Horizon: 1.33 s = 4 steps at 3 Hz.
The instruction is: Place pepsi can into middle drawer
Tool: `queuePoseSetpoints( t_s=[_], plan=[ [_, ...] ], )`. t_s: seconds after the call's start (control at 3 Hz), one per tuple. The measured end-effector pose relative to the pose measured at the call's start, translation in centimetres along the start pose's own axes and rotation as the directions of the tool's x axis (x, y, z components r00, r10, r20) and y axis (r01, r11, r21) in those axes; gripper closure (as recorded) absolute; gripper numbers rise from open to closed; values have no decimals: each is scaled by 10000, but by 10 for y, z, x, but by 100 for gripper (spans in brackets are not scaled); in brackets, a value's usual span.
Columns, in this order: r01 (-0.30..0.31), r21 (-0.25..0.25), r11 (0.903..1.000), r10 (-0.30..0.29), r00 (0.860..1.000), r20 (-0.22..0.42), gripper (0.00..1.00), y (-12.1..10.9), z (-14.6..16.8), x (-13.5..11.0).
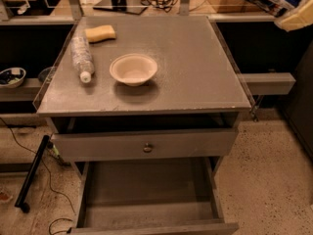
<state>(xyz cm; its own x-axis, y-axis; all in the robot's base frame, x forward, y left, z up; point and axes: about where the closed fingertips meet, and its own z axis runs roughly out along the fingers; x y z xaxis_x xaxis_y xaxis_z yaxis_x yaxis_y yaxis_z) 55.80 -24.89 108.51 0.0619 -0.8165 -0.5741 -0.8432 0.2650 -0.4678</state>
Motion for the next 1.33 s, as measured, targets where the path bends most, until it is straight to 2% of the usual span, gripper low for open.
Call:
queuePoseSetpoints(
  t_s=[0.67, 1.33],
  plan=[
    [80, -81, 9999, -79, 9999, 140, 100, 8, 5, -3],
    [60, -550, 9985, -41, 9994, 355, 100, 77, 8, -3]
  ],
)
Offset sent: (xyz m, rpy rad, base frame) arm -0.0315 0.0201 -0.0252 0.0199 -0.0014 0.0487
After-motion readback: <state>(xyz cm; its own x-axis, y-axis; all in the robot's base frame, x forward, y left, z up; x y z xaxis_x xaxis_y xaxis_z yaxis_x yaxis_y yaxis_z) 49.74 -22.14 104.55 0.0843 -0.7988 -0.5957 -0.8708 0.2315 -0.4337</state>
